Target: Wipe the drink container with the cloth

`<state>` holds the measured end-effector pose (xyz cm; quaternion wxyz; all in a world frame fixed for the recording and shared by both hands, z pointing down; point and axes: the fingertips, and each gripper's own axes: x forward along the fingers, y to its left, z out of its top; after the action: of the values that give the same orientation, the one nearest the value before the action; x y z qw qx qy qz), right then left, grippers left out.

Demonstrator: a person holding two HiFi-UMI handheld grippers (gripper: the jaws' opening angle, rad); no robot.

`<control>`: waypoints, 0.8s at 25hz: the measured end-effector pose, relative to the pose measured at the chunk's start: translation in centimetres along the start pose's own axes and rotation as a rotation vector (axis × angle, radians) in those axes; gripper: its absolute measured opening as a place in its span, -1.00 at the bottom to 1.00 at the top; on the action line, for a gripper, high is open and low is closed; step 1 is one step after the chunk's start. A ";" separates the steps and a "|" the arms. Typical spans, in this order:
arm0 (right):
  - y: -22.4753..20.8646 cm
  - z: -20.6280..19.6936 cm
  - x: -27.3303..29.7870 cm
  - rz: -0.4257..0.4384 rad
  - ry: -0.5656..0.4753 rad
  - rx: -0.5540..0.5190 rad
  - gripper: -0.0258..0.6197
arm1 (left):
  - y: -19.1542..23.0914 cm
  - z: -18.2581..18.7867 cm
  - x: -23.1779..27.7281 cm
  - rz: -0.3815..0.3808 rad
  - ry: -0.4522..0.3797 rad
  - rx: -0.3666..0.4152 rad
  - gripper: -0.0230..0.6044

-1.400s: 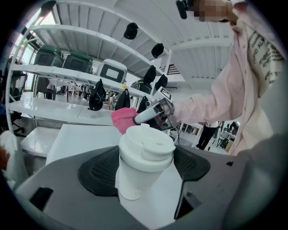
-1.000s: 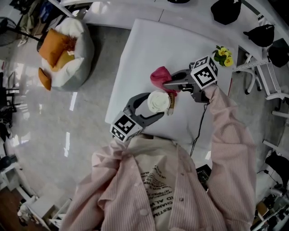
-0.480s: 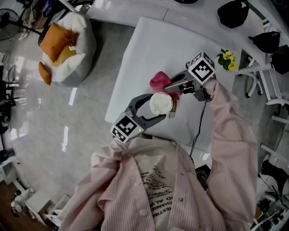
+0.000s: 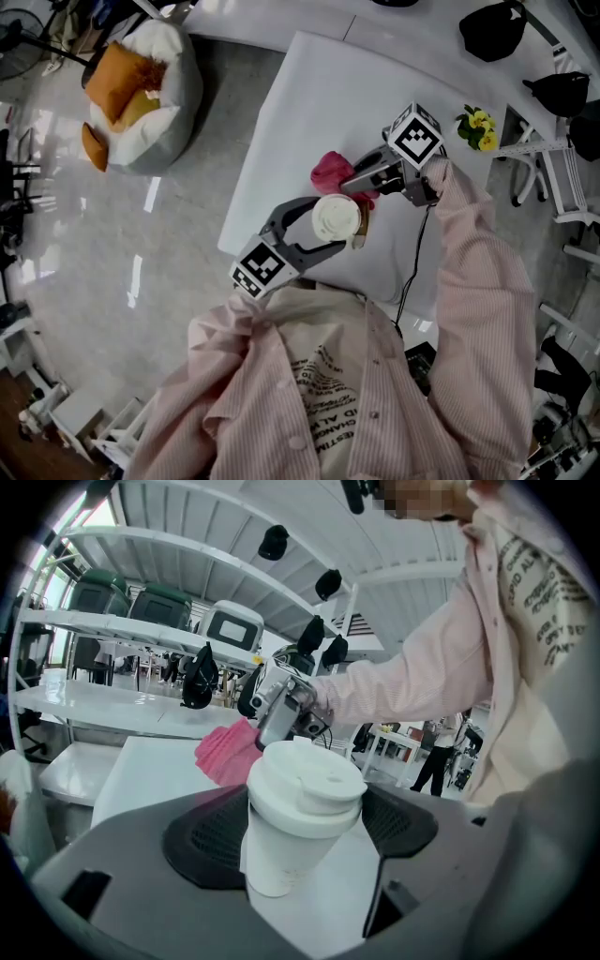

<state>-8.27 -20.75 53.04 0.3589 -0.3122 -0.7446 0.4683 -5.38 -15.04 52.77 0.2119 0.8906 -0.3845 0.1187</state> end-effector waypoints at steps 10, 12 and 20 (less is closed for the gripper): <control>-1.8 -0.6 1.2 0.031 0.059 0.057 -0.80 | -0.1 0.0 -0.1 0.001 -0.002 -0.002 0.27; -2.4 -0.7 1.4 0.035 0.062 0.069 -0.80 | 0.0 0.0 -0.1 0.000 -0.002 -0.003 0.27; -4.2 -0.9 2.8 0.022 0.108 0.088 -0.80 | 0.0 0.0 -0.1 -0.003 -0.002 -0.009 0.27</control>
<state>-9.58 -19.60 57.82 0.4069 -0.3292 -0.6992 0.4870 -5.47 -14.94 52.71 0.2156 0.8904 -0.3840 0.1157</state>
